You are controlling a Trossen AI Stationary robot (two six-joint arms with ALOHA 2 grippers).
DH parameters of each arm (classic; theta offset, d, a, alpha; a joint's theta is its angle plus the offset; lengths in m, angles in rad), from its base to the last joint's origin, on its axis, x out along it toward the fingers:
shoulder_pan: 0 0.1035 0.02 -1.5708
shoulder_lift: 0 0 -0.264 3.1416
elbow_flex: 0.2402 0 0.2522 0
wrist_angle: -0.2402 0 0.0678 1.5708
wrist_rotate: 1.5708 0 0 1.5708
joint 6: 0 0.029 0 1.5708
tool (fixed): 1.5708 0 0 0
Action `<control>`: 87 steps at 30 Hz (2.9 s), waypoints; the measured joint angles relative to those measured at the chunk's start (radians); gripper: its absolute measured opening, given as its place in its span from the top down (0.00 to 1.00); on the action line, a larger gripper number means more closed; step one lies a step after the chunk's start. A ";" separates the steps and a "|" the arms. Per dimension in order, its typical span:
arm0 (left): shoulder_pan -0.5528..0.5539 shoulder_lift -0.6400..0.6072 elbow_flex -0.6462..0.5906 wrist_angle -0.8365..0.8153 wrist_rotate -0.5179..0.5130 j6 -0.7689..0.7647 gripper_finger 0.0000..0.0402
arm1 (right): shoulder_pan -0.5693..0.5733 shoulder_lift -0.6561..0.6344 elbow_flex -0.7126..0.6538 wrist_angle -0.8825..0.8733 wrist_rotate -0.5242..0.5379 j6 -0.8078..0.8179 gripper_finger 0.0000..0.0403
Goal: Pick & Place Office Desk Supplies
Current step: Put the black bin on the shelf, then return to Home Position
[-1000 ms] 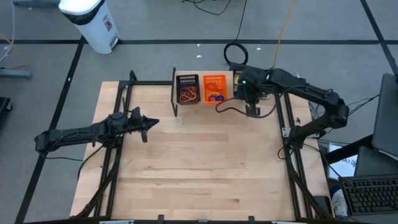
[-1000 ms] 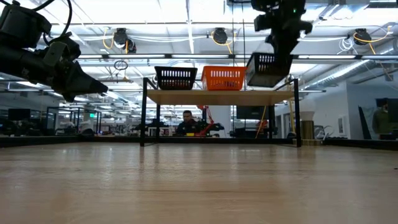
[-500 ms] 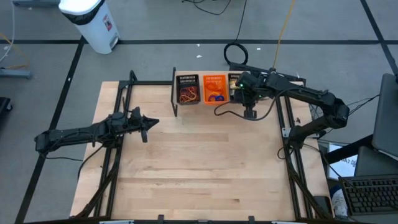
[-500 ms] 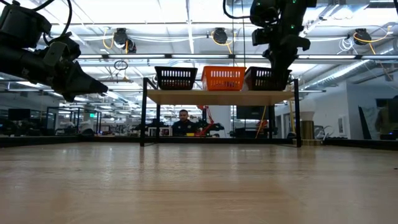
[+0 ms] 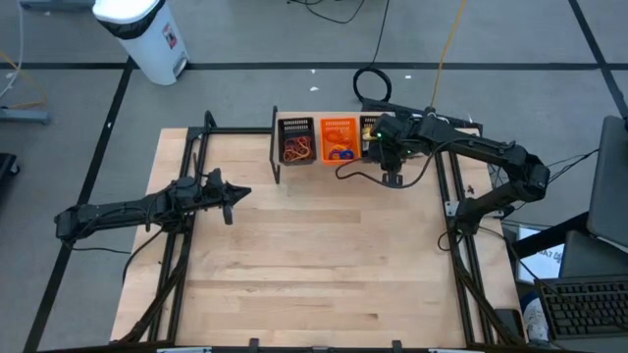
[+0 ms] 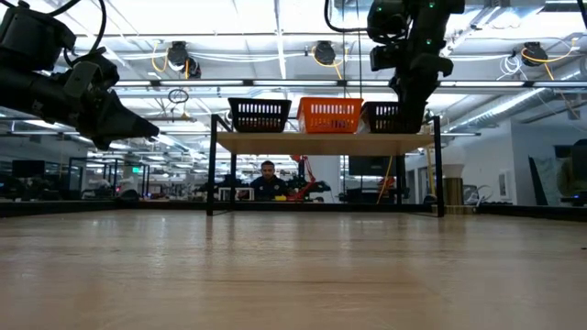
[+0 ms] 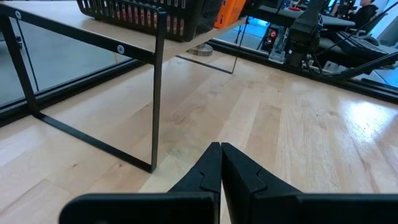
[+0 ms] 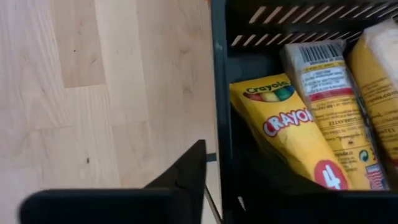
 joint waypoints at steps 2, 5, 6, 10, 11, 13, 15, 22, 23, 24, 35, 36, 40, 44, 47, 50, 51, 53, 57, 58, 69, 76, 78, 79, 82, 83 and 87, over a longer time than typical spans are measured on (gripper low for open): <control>0.000 0.000 0.000 0.000 0.000 0.000 0.99 | 0.000 0.000 0.000 -0.004 -0.001 0.003 0.76; 0.000 0.000 0.000 0.000 0.001 0.000 0.99 | 0.009 -0.006 0.000 -0.017 -0.002 0.002 0.67; 0.000 0.000 0.000 0.000 0.001 0.000 0.99 | 0.017 -0.007 0.000 -0.018 0.000 0.003 0.65; 0.000 0.000 0.000 0.000 0.001 -0.003 0.99 | 0.053 -0.015 0.000 -0.018 -0.001 0.017 0.57; 0.000 0.000 0.000 0.000 0.001 -0.003 0.99 | 0.062 -0.017 0.000 -0.018 -0.001 0.020 0.56; 0.000 0.000 0.000 0.000 0.002 -0.003 0.99 | 0.076 -0.022 0.000 -0.025 0.000 0.021 0.53; 0.000 0.000 0.000 0.000 0.002 -0.003 0.99 | 0.089 -0.028 0.000 -0.030 0.001 0.025 0.51; 0.000 0.000 0.000 0.070 0.002 0.018 0.99 | 0.126 -0.095 0.000 0.029 0.000 0.050 0.49; 0.000 0.000 0.000 0.086 0.002 0.022 0.99 | 0.125 -0.108 0.000 0.045 0.000 0.050 0.49; 0.000 0.000 0.000 0.103 0.002 0.027 0.99 | 0.125 -0.123 0.000 0.062 -0.001 0.050 0.49; -0.019 -0.002 0.001 0.120 0.002 0.129 0.99 | 0.148 -0.503 -0.249 0.698 -0.346 0.324 0.60; -0.021 -0.004 0.005 0.119 0.003 0.142 0.99 | 0.150 -0.545 -0.302 0.747 -0.347 0.351 0.64; -0.042 -0.004 0.041 0.119 0.002 0.195 0.99 | 0.150 -0.695 -0.492 0.851 -0.340 0.394 0.83; -0.059 -0.011 0.080 0.150 -0.004 0.275 1.00 | 0.171 -0.822 -0.701 1.082 -0.343 0.468 0.97; -0.060 -0.038 0.085 0.220 -0.007 0.317 0.99 | 0.185 -0.897 -0.834 1.242 -0.341 0.530 0.98; -0.050 -0.082 0.086 0.208 -0.023 0.330 1.00 | 0.192 -0.969 -0.929 1.271 -0.322 0.538 0.99; -0.044 -0.100 0.086 0.194 -0.028 0.324 1.00 | 0.197 -0.996 -0.960 1.271 -0.303 0.540 0.99; -0.033 -0.145 0.086 0.153 -0.034 0.307 0.99 | 0.208 -1.052 -1.024 1.285 -0.260 0.552 1.00; -0.026 -0.267 0.086 0.063 -0.034 0.288 0.99 | 0.229 -1.173 -1.131 1.357 -0.219 0.599 1.00; -0.026 -0.267 0.087 0.061 -0.035 0.286 1.00 | 0.233 -1.198 -1.150 1.362 -0.204 0.609 1.00; -0.028 -0.265 0.087 0.009 0.008 0.184 1.00 | 0.237 -1.260 -1.208 1.352 -0.152 0.571 1.00; -0.060 -0.264 0.063 -0.080 0.013 0.141 1.00 | 0.236 -1.262 -1.315 1.500 -0.150 0.600 1.00; -0.065 -0.264 0.044 -0.084 0.003 0.119 0.99 | 0.235 -1.260 -1.321 1.493 -0.148 0.593 1.00; -0.065 -0.264 0.035 -0.082 0.004 0.103 1.00 | 0.235 -1.259 -1.323 1.489 -0.140 0.588 1.00; -0.065 -0.263 0.012 -0.061 0.021 0.073 1.00 | 0.235 -1.260 -1.323 1.490 -0.119 0.580 1.00; -0.066 -0.264 0.006 -0.043 0.038 0.069 1.00 | 0.235 -1.260 -1.324 1.482 -0.110 0.579 1.00; -0.093 -0.264 0.000 -0.035 0.054 0.089 1.00 | 0.236 -1.260 -1.330 1.444 -0.106 0.567 1.00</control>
